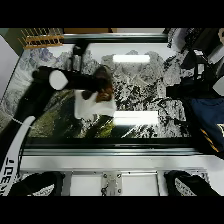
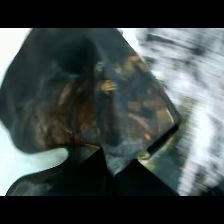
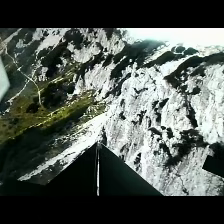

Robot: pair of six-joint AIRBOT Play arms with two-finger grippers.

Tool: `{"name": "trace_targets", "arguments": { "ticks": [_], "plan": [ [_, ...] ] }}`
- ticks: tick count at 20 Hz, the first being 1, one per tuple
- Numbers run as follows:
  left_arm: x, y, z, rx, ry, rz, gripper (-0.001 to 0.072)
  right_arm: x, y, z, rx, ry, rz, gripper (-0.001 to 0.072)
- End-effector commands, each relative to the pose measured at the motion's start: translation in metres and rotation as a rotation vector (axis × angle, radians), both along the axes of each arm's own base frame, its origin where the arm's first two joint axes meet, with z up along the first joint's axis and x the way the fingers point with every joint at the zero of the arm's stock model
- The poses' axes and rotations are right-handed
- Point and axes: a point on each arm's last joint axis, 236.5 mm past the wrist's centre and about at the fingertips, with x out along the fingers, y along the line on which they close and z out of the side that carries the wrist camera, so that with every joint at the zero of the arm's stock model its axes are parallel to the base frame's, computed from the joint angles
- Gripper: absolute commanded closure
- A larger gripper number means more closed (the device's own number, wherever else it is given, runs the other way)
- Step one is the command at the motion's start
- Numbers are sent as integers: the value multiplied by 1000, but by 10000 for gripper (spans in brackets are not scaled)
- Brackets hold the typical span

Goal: Fold the clothes and pants, and hang the long-sleeved shirts on hangers.

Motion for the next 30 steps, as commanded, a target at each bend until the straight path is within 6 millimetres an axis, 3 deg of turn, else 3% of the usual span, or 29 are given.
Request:
{"name": "trace_targets", "arguments": {
  "ticks": [1, 2, 3, 6, 9, 11, 14, 17, 26, 29, 30],
  "plan": [
    [-38, -66, -14, 33, -19, -162, 310, 1, -4, -1, -21, -5, 0, 700],
    [-30, -60, -20, 48, -15, -114, 52, 1, -4, 0, -20, -5, 0, 700],
    [-18, -46, -24, 54, 0, -41, 52, 1, -4, -1, -21, -5, 0, 699],
    [17, 32, -52, 31, 175, 246, 52, 1, -4, -1, -19, -4, 0, 700],
    [10, 96, -118, -23, 434, 428, 53, 1, -3, 0, -15, -4, 0, 700],
    [-4, 122, -164, -114, 606, 544, 85, 1, -1, 0, -8, -3, 2, 700],
    [-13, 119, -201, -300, 759, 545, 91, 0, 3, 1, 10, -2, 4, 700],
    [-9, 105, -219, -354, 816, 530, 91, 0, 9, 2, 39, 0, 11, 700],
    [11, 55, -235, -312, 834, 435, 91, -2, 15, 3, 63, 6, 17, 700],
    [12, 38, -237, -292, 831, 392, 110, -14, 15, -4, 61, 64, 24, 700],
    [14, 36, -236, -293, 828, 387, 544, -18, 15, -7, 59, 85, 26, 701]
  ]
}}
